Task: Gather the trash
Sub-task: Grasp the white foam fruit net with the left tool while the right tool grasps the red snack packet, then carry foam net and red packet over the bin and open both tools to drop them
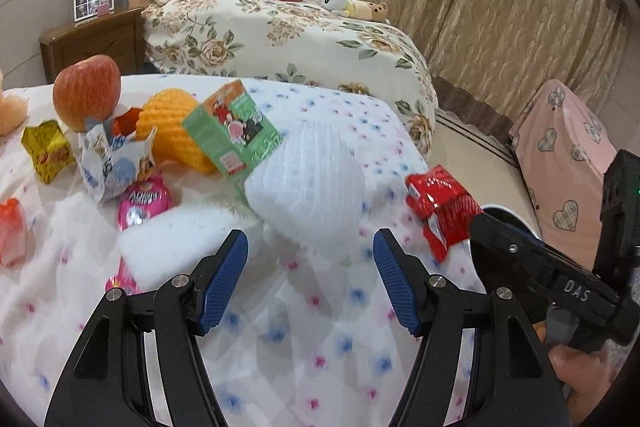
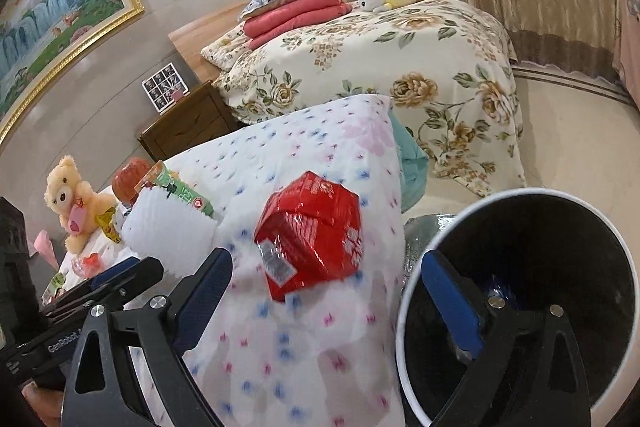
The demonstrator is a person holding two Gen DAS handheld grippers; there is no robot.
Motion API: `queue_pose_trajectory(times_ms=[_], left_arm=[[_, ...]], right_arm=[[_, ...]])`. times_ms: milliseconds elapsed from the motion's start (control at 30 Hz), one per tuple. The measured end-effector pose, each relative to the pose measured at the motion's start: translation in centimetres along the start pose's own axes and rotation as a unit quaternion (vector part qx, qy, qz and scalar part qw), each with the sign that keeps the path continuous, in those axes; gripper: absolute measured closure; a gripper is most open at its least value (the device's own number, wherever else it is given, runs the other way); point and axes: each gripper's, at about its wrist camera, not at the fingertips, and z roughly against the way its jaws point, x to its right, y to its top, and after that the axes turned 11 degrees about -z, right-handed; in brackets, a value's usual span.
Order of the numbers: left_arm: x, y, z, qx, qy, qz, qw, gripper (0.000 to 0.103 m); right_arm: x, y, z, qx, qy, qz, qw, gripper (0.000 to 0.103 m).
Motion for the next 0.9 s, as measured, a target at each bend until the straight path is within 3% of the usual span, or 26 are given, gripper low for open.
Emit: queue_pose_trajectory(times_ms=[33,133,233,300,333,900], left_arm=[[0.1,0.1,-0.1,0.002,0.002,-0.001,1.0000,0.039],[-0.2,0.3,-0.7,-0.003,-0.003,-0.002,1.0000,0.059],[-0.2,0.0,-1.3,-0.014,-0.015,0.001,0.9998,0.083],[-0.2,-0.2,-1.2,-0.012,-0.016,0.000,0.9998,0.088],[-0.2,-0.3,-1.1,-0.008,-0.015,-0.002,0.9999,0.090],[2.7,-1.8,2.4,0.008,-0.059,-0.023,0.9980,0.093]], right_arm=[[-0.1,0.1,-0.4,-0.001,0.000,0.002,1.000,0.010],[-0.4,0.3,-1.5,-0.011,-0.004,0.009,1.000,0.030],[-0.5,0.2,-2.4,-0.023,-0.010,0.010,1.000,0.061],[-0.4,0.0,-2.7,-0.030,-0.013,0.007,0.999,0.086],[-0.3,-0.2,-2.6,-0.030,-0.012,0.006,0.999,0.091],[0.8,-2.7,2.0,-0.011,0.002,-0.029,1.000,0.092]])
